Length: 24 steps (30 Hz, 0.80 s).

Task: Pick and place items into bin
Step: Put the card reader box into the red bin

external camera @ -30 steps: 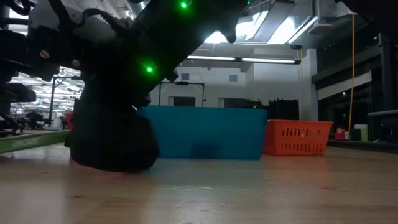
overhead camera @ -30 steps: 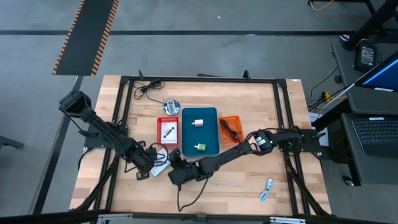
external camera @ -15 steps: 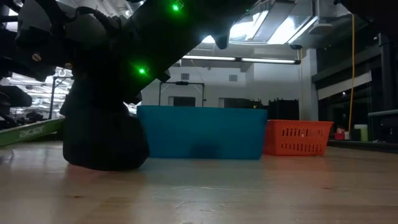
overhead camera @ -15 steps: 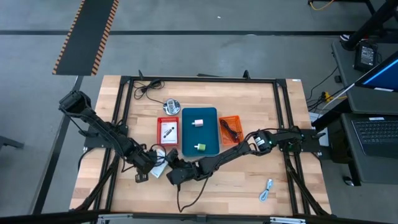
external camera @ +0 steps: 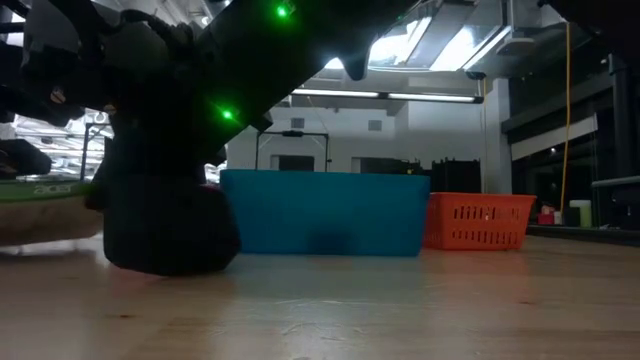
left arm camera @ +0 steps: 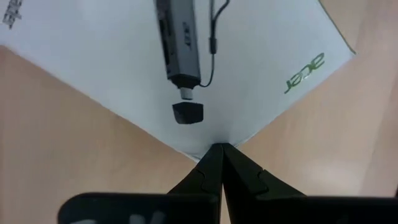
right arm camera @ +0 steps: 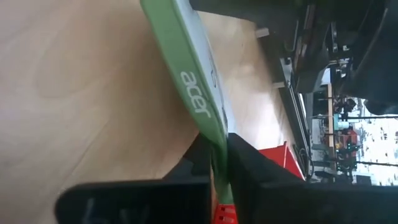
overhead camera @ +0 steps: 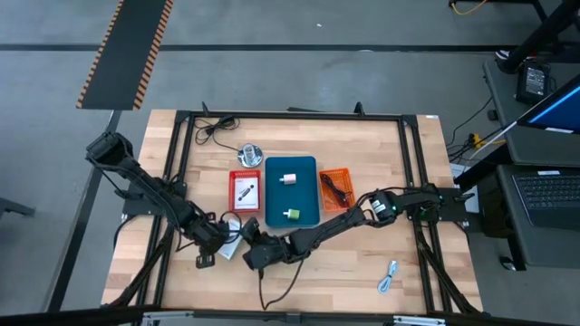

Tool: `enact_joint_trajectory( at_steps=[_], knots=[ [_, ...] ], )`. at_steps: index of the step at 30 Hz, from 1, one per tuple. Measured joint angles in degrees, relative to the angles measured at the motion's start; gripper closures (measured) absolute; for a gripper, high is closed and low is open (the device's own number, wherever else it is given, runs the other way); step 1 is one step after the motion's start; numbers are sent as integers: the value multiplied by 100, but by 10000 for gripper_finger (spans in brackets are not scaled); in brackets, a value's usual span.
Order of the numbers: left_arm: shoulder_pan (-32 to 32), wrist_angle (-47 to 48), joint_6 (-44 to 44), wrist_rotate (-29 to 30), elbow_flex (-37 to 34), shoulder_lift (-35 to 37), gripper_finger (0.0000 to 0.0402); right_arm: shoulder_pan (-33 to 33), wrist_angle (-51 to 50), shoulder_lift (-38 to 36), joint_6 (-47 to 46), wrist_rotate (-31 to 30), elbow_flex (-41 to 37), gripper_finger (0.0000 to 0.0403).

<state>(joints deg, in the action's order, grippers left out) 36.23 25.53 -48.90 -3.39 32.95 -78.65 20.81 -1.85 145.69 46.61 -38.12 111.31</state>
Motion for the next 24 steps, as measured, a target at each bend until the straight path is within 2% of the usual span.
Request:
enact_joint_trajectory(
  at_steps=[6, 14, 20, 24],
  knots=[
    [2, -30, -115, -72, 41, 82, 400, 12, 0, 0, 108, -17, 0, 399],
    [-13, 734, -259, 96, 569, 437, 400, 163, -32, -8, 275, -448, 9, 402],
    [4, 1416, -181, 451, 983, 850, 400, 361, -220, -66, 598, -1003, 9, 403],
    [9, 1705, -178, 859, 1128, 1150, 399, 472, -399, -234, 340, -1004, 12, 403]
  ],
)
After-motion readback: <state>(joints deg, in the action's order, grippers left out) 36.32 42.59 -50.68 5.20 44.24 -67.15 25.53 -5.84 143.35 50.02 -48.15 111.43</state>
